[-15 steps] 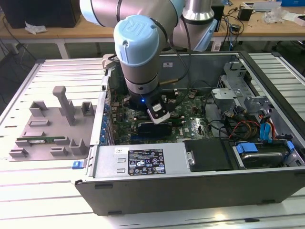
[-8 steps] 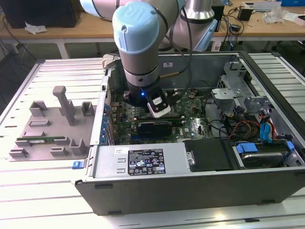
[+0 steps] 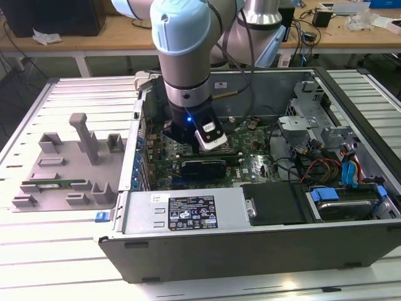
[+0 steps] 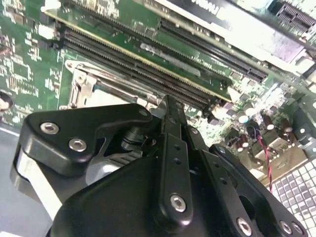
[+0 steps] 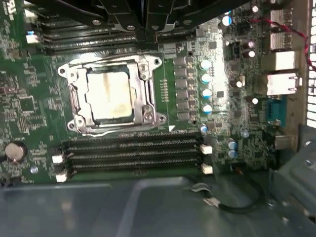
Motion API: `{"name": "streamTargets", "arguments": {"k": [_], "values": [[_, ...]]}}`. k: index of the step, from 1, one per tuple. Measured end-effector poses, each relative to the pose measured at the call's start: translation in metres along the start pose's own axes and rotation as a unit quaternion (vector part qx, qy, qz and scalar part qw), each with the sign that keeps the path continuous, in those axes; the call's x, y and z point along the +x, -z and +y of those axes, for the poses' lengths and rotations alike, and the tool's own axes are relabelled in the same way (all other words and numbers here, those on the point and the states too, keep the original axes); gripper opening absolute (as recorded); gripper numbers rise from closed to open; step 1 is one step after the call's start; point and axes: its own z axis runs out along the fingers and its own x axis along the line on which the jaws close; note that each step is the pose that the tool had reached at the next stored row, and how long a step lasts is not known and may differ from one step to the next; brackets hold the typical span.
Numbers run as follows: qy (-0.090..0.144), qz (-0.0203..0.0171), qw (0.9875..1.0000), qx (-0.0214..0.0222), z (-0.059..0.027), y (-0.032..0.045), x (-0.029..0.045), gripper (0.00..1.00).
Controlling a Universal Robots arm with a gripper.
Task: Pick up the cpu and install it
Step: 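Install the second cpu locking lever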
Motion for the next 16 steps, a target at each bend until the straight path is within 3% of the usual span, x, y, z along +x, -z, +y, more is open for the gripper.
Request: {"name": "streamTargets", "arguments": {"k": [5,7,13,16], "values": [[-0.005,-0.0031,0.9998,0.0208,0.0038,-0.0013,-0.0101,0.11],[-0.007,-0.0040,0.9996,0.0269,0.0069,-0.0021,-0.0132,0.11],[-0.007,-0.0045,0.9995,0.0311,0.0352,-0.0075,-0.0165,0.11],[-0.007,-0.0047,0.9994,0.0325,0.0398,-0.0086,-0.0214,0.11]]}}
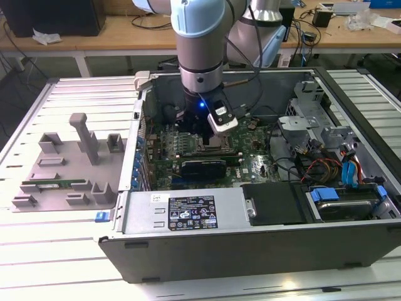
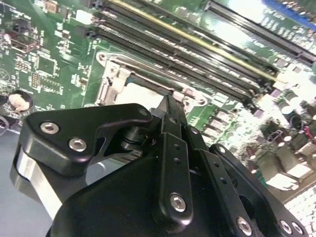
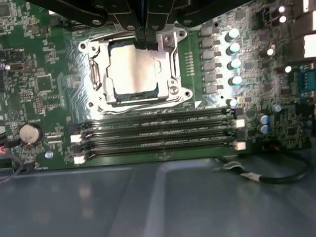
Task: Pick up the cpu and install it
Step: 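Install the second cpu locking lever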
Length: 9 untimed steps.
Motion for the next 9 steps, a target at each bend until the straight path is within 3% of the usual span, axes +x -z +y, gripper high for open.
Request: {"name": "streamTargets", "arguments": {"k": [9], "values": [[0.000,-0.0001,1.0000,0.0010,0.0026,0.0011,-0.0031,0.11]]}}
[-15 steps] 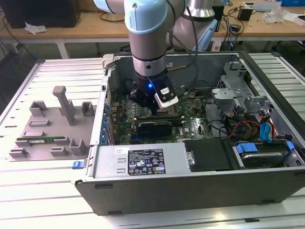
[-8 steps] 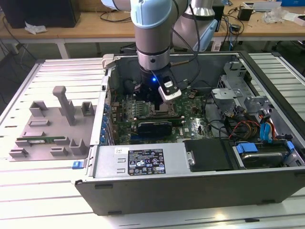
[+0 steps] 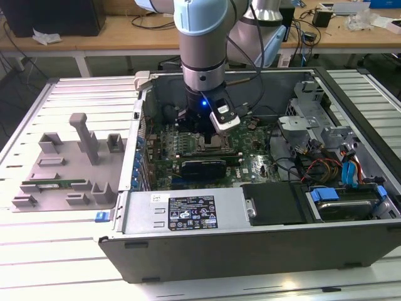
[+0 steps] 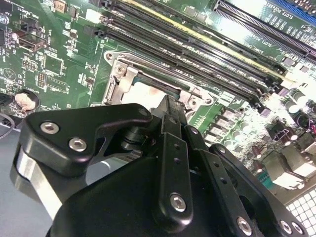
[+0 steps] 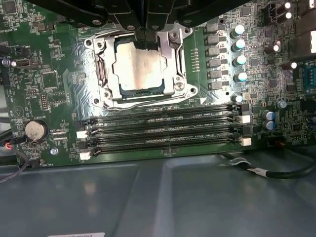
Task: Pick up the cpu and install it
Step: 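Install the second cpu locking lever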
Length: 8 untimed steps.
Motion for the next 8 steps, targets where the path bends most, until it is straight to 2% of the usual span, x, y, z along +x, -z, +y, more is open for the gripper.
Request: {"name": "streamTargets", "arguments": {"k": [3,8], "values": [[0.000,0.0000,1.0000,0.0000,0.0000,0.0001,-0.0001,0.11],[0.000,0.0000,1.0000,0.0000,0.0016,-0.0006,-0.0078,0.11]]}}
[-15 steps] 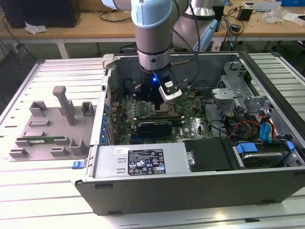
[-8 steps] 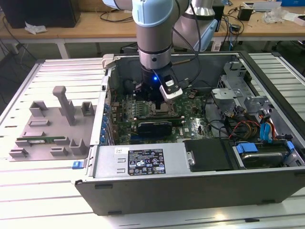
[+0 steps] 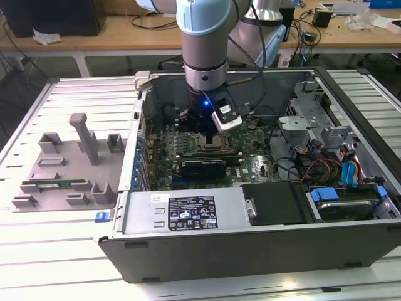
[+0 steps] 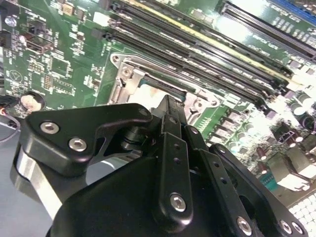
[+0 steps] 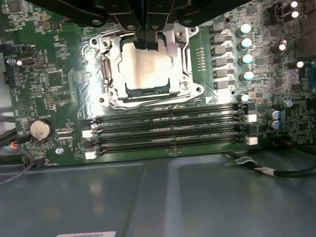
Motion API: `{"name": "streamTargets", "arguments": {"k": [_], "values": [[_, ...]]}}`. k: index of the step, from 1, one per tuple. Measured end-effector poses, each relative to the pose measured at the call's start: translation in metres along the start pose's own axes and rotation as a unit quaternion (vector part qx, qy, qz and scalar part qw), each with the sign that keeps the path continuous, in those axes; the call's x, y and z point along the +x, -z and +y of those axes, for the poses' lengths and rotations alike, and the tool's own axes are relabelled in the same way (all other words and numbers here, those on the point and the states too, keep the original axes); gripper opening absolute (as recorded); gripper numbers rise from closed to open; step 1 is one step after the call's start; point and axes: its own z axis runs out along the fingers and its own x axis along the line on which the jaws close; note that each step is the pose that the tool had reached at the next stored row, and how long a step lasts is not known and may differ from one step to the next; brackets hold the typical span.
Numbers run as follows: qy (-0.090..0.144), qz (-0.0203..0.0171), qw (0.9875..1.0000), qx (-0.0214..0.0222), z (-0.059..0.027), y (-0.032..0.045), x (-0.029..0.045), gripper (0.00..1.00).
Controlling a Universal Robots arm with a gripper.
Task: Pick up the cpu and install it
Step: 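Install the second cpu locking lever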
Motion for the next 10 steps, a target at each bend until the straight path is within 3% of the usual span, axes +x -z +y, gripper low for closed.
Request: {"name": "streamTargets", "arguments": {"k": [4,10], "values": [[0.000,0.0000,1.0000,-0.0001,0.0024,0.0043,-0.0034,0.11],[0.000,0.0000,1.0000,0.0000,0.0026,0.0048,-0.0035,0.11]]}}
